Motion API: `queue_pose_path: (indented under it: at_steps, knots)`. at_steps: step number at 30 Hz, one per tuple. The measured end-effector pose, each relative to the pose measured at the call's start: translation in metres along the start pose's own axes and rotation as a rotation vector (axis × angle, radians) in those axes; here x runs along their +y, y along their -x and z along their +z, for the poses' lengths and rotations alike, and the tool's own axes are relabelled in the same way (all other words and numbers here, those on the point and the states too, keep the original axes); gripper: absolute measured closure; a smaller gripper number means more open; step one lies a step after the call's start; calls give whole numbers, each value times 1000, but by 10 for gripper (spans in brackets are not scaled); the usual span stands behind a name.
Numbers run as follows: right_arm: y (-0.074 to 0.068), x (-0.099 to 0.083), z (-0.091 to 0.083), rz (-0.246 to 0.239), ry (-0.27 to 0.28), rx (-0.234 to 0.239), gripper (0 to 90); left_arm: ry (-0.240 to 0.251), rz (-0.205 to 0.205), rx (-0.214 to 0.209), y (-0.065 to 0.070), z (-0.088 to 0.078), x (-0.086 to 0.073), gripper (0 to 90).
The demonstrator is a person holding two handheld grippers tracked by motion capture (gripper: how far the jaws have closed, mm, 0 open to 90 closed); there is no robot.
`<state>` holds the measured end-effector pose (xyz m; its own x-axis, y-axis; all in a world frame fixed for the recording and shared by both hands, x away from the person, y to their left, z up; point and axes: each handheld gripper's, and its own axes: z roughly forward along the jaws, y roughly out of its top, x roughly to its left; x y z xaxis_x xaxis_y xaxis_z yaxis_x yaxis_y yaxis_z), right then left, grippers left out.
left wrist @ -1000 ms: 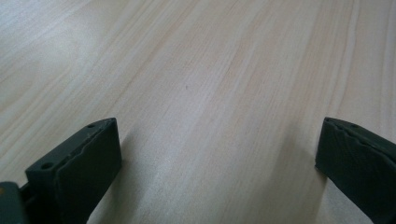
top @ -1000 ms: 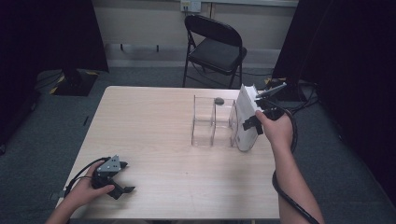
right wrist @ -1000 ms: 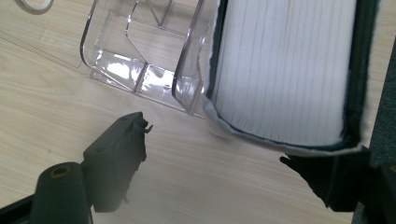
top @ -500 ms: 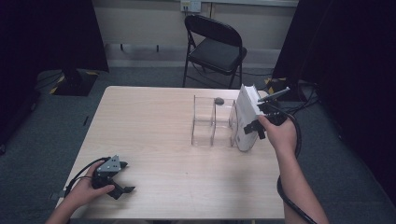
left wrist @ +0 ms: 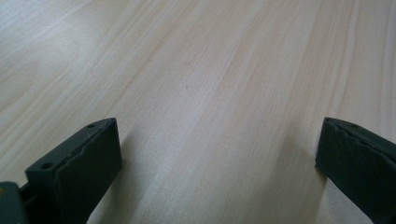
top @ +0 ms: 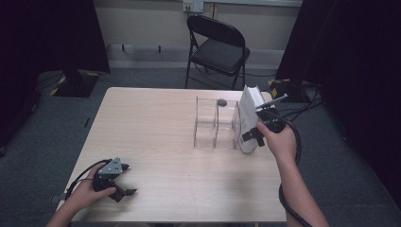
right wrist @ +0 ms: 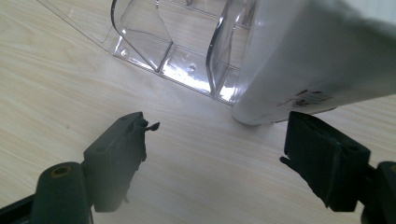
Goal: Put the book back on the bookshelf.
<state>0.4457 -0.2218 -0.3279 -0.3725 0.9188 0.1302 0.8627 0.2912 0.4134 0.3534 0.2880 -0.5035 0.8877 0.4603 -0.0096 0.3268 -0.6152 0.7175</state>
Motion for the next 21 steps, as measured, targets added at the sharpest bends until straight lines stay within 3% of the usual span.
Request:
queue_pose_path:
  at_steps: [5, 21]
  knots:
    - [-1, -2, 1, -25, 17, 16, 200, 1, 1, 1, 0, 0, 0, 0]
    - [-2, -15, 9, -41, 44, 65, 200, 0, 0, 1, 0, 0, 0, 0]
